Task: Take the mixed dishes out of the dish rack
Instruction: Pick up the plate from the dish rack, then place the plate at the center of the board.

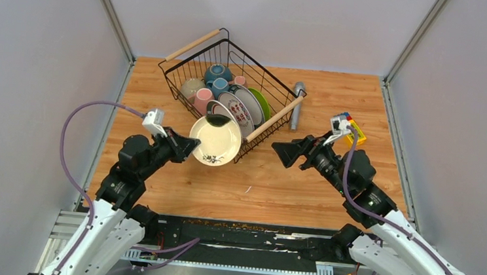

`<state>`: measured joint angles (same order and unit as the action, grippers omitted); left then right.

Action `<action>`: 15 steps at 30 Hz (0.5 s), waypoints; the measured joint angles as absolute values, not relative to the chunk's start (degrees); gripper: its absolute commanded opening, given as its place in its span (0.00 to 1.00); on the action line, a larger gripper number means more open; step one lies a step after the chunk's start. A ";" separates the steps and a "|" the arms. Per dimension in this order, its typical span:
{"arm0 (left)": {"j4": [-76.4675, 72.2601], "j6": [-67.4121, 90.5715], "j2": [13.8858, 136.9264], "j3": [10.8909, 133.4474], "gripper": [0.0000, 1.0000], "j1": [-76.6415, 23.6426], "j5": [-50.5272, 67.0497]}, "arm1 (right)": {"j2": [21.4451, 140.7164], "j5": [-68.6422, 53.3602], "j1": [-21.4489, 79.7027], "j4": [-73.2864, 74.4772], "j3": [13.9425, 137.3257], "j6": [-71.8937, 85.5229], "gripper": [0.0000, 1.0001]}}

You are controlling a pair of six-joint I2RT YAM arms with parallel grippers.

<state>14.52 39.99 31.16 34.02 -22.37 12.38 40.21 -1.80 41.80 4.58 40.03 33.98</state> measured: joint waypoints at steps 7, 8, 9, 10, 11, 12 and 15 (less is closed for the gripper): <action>18.26 43.07 24.27 31.33 0.00 -15.79 0.71 | 31.03 6.24 41.80 9.61 36.36 30.55 1.00; 18.55 43.90 23.59 30.65 0.00 -14.46 -0.32 | 29.89 7.22 41.80 10.55 36.14 30.04 1.00; 18.92 44.91 22.98 29.87 0.00 -12.86 -1.45 | 28.71 8.16 41.80 11.03 35.88 29.56 1.00; 19.29 45.93 22.55 29.06 0.00 -11.57 -2.66 | 27.51 9.10 41.80 11.81 35.73 29.06 1.00; 19.81 46.89 22.20 28.27 0.00 -10.48 -3.99 | 26.37 10.04 41.80 12.53 35.66 28.58 1.00; 20.43 47.97 21.93 27.44 0.00 -9.67 -5.45 | 25.21 11.03 41.80 13.26 35.64 28.08 1.00; 21.82 51.20 20.78 25.15 0.00 -7.97 -9.65 | 21.89 13.74 41.80 15.00 35.62 26.50 1.00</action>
